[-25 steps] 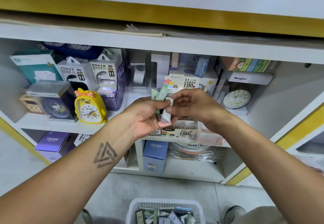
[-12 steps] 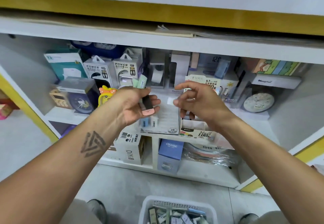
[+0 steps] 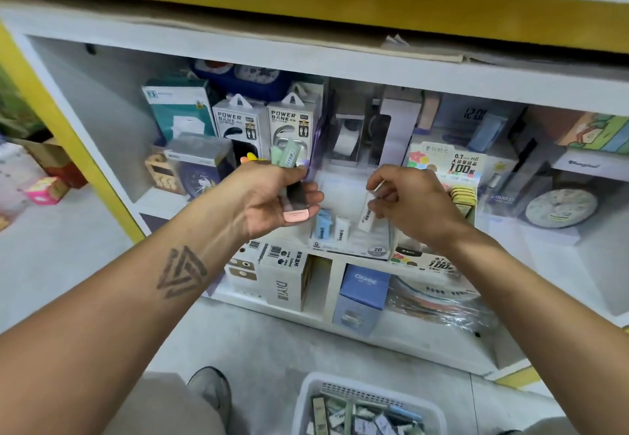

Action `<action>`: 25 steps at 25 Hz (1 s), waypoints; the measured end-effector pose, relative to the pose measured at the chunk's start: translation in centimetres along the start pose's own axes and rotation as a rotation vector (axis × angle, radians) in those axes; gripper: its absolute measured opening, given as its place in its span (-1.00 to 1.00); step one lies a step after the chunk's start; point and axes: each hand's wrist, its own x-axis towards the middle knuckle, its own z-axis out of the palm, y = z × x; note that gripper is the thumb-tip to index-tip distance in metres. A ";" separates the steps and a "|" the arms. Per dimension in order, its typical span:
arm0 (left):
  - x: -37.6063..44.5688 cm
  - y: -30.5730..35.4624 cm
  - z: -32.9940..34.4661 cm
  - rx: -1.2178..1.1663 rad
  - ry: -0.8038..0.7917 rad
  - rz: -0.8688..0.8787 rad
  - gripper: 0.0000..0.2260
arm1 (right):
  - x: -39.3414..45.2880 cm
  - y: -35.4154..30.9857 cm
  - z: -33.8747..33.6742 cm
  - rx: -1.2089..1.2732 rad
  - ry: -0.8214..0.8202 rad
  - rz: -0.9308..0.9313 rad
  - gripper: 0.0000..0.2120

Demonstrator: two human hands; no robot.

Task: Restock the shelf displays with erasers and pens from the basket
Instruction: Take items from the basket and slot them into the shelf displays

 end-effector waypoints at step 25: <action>-1.4 -1.7 3.7 0.174 -0.214 -0.006 -0.97 | -0.4 -2.1 -0.5 0.717 -0.051 0.226 -0.82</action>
